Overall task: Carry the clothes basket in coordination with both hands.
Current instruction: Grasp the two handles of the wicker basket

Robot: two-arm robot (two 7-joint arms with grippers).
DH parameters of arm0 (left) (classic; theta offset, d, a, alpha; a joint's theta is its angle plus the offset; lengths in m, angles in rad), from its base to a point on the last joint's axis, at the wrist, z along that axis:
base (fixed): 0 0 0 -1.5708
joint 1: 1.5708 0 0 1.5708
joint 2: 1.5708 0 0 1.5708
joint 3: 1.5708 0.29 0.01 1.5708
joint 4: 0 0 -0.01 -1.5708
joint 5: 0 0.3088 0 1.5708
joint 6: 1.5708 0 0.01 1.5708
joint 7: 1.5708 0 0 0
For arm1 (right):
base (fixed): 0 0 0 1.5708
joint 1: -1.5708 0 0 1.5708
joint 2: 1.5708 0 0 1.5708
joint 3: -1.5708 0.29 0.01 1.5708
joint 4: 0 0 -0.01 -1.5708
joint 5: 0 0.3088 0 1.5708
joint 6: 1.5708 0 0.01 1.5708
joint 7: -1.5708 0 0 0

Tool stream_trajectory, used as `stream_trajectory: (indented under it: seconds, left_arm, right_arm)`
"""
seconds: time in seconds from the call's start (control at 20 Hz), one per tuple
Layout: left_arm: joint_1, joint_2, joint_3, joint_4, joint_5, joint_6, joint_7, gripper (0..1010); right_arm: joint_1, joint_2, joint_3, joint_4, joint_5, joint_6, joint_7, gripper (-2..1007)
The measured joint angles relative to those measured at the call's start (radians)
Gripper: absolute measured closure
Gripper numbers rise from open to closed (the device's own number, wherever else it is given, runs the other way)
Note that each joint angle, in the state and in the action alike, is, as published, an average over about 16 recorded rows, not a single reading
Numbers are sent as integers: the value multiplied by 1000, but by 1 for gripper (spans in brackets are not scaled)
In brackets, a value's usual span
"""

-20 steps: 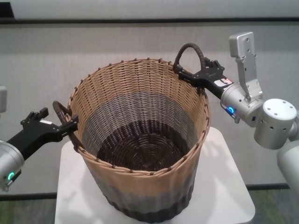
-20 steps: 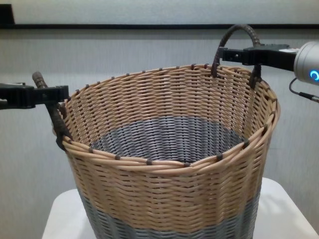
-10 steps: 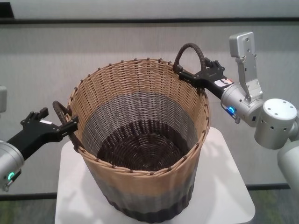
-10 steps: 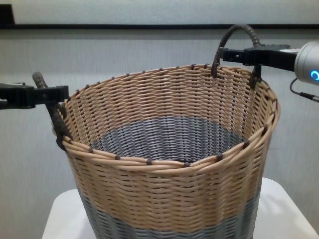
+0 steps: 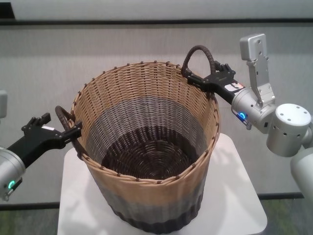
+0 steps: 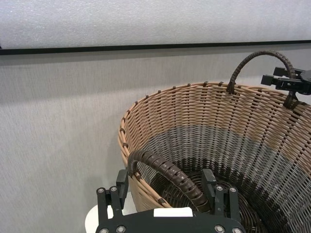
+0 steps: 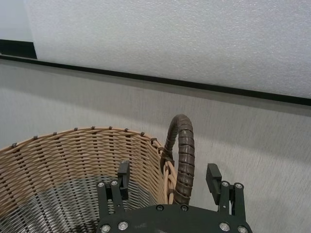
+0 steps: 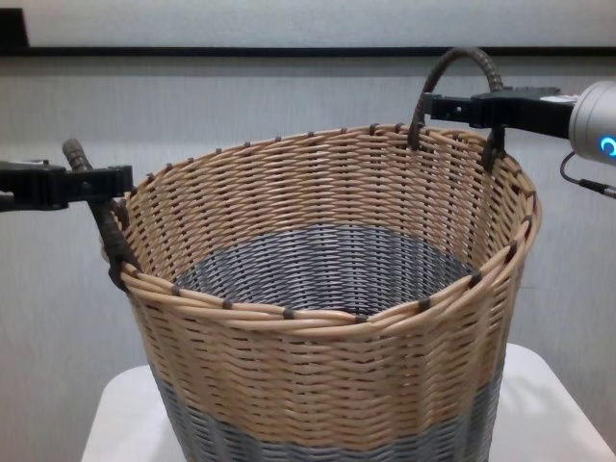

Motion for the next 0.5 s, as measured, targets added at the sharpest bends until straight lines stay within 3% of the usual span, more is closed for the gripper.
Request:
stream_trajectory:
  seconds: [0.5]
  left_arm:
    - [0,0,0,0,0,0,0,24]
  right_arm:
    - [0,1,-1,-1,0,1,0,1]
